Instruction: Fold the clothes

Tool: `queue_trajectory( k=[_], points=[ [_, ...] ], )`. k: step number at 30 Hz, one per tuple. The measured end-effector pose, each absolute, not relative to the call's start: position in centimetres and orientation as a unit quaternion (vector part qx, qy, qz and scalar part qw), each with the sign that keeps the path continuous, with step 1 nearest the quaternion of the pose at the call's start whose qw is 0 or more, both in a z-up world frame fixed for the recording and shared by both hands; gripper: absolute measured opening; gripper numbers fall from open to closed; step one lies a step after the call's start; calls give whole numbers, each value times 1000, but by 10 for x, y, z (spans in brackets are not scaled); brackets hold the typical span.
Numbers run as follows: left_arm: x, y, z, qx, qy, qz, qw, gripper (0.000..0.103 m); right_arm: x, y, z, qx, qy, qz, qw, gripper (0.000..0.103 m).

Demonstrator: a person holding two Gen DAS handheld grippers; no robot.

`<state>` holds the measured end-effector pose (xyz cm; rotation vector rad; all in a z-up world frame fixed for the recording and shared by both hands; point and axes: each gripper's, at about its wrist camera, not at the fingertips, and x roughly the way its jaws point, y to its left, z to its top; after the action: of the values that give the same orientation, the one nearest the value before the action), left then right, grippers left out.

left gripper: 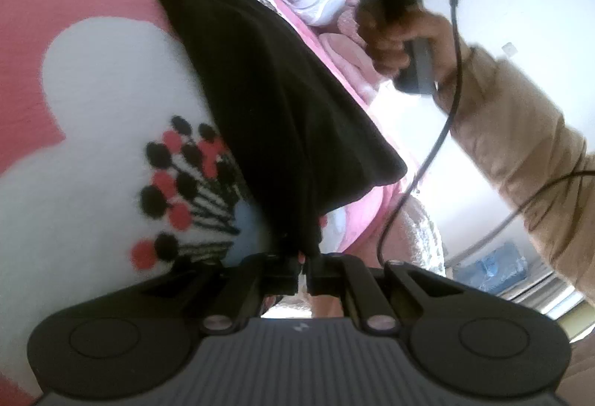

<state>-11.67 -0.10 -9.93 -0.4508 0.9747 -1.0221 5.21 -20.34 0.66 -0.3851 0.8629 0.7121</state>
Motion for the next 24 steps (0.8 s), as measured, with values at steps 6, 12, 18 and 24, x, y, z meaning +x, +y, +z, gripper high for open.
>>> queue_trajectory(
  k=[6,12,18,24],
  points=[
    [-124,5,-94,-201,444,-445,751,11,-12,-288,37,18,357,269,894,8],
    [-124,26,-89,-276,442,-426,739,26,-100,-369,17,191,375,170,891,40],
    [-121,32,-97,-330,439,-418,724,44,-170,-432,-30,355,406,78,838,50],
    [-123,38,-100,-356,433,-404,723,58,-180,-440,-64,441,412,97,791,58]
  ],
)
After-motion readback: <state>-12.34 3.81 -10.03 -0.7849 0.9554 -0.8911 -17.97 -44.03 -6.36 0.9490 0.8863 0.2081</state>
